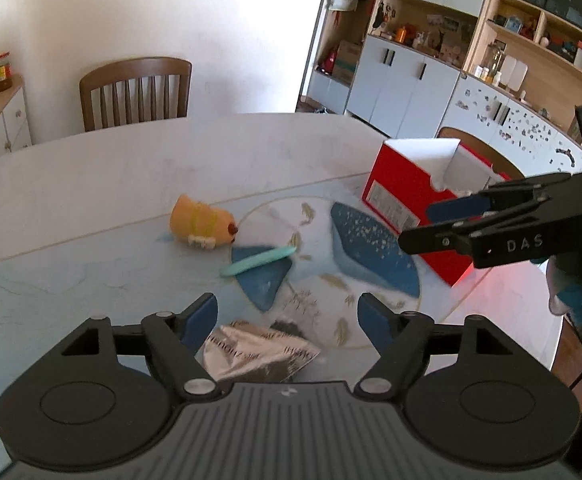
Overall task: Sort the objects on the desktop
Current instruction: 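Withdraw both tools from the box back toward the table, then grasp the silver foil bag with the left tool while the right tool grasps the black snack bag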
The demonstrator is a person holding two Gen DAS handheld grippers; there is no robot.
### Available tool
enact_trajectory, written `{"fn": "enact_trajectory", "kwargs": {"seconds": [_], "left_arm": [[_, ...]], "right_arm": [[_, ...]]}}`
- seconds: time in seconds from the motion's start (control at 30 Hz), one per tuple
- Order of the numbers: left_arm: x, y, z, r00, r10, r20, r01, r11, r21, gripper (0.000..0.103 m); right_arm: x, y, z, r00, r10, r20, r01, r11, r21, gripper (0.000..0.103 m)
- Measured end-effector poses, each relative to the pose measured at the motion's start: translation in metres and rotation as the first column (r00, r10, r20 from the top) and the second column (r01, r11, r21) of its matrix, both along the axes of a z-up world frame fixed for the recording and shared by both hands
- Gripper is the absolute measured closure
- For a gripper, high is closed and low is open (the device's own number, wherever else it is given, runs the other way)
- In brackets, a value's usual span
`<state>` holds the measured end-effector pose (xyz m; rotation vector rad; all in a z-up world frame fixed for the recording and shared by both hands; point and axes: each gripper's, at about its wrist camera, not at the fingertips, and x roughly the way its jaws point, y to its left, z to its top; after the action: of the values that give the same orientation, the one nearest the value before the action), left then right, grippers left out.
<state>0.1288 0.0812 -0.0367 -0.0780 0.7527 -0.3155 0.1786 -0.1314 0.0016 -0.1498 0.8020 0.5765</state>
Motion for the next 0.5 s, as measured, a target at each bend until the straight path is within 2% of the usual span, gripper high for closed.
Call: {"fn": "enact_trajectory", "kwargs": {"seconds": [0.07,0.17,0.5], "left_arm": [[-0.001,0.003,-0.006,1.000,-0.017,-0.005,0.017,1.000,0.001,0.020],[-0.001,0.005,-0.014,0.999,-0.035,-0.014,0.035,0.999,0.000,0.019],[-0.002,0.007,-0.043,0.995,-0.102,-0.009,0.102,0.994,0.045,0.015]], "right_arm": [[-0.004,0.007,-0.001,1.000,0.022,0.010,-0.022,1.000,-0.003,0.036],[-0.008,0.015,-0.004,0.999,0.043,0.015,-0.043,0.999,-0.002,0.029],[-0.011,0.028,-0.016,0.999,0.044,-0.018,-0.044,0.999,-0.005,0.027]]}}
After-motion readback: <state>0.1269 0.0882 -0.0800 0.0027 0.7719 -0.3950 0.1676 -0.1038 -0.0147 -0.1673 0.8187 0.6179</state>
